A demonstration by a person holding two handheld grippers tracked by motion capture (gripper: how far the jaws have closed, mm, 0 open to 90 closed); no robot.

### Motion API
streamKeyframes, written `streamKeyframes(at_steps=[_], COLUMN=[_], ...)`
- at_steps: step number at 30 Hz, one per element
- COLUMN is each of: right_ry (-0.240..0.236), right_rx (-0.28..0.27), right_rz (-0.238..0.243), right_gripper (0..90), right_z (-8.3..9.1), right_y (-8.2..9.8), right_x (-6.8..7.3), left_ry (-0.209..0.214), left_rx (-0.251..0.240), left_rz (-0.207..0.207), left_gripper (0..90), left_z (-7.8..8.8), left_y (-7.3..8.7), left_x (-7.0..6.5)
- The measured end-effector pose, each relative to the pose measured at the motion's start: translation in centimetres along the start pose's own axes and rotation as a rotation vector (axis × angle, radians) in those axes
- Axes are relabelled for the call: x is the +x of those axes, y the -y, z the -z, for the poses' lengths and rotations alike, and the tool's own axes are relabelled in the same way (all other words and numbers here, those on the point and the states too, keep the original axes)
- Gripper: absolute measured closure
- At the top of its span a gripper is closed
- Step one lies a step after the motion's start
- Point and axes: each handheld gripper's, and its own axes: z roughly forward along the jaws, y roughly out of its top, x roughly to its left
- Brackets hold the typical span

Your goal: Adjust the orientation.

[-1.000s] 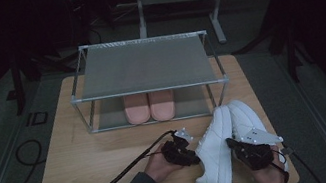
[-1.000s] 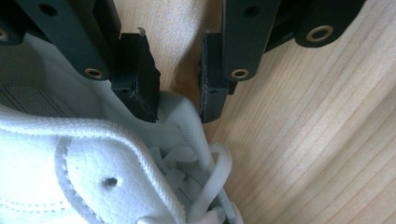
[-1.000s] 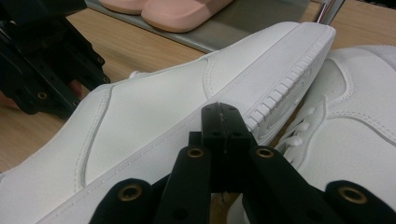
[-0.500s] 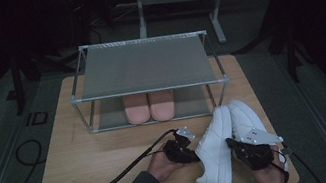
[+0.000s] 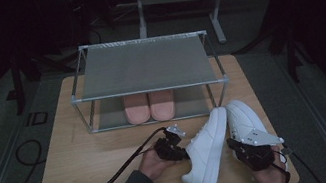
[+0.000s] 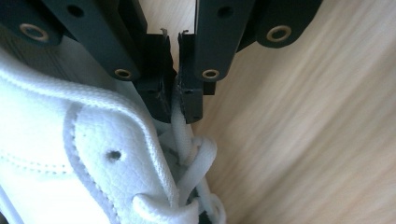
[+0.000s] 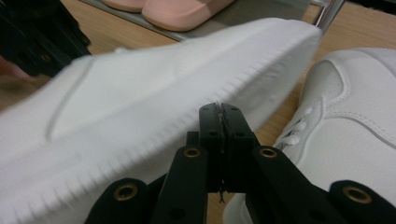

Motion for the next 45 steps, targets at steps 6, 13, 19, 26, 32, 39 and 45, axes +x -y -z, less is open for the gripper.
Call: streamKeyframes(at_steps=[6, 13, 19, 26, 32, 39, 45], right_ry=[0.006, 0.007, 0.011, 0.015, 0.016, 0.015, 0.018], right_rx=[-0.004, -0.001, -0.001, -0.004, -0.002, -0.001, -0.002], right_rz=[0.000, 0.003, 0.000, -0.001, -0.001, 0.001, -0.002], right_gripper=[87.7, 87.7, 87.7, 87.8, 87.7, 87.7, 87.7], right_z=[0.1, 0.1, 0.1, 0.2, 0.2, 0.1, 0.1], right_y=[0.0, 0.0, 0.0, 0.0, 0.0, 0.0, -0.1], right_x=[-0.1, -0.1, -0.2, -0.2, -0.2, -0.1, -0.2], left_ry=[-0.051, -0.093, -0.124, -0.148, -0.150, -0.128, -0.119], left_rx=[-0.012, -0.025, -0.049, -0.061, -0.091, -0.106, -0.108], left_rz=[0.017, 0.050, 0.049, 0.059, 0.055, 0.020, -0.005], left_gripper=[85.0, 85.0, 85.0, 85.0, 84.9, 84.8, 84.6], left_z=[2.5, 5.5, 7.7, 9.4, 10.4, 10.3, 9.9], left_y=[1.4, 2.6, 3.2, 3.5, 3.3, 2.3, 1.4], left_x=[1.2, 2.2, 2.5, 2.5, 2.1, 1.2, 0.2])
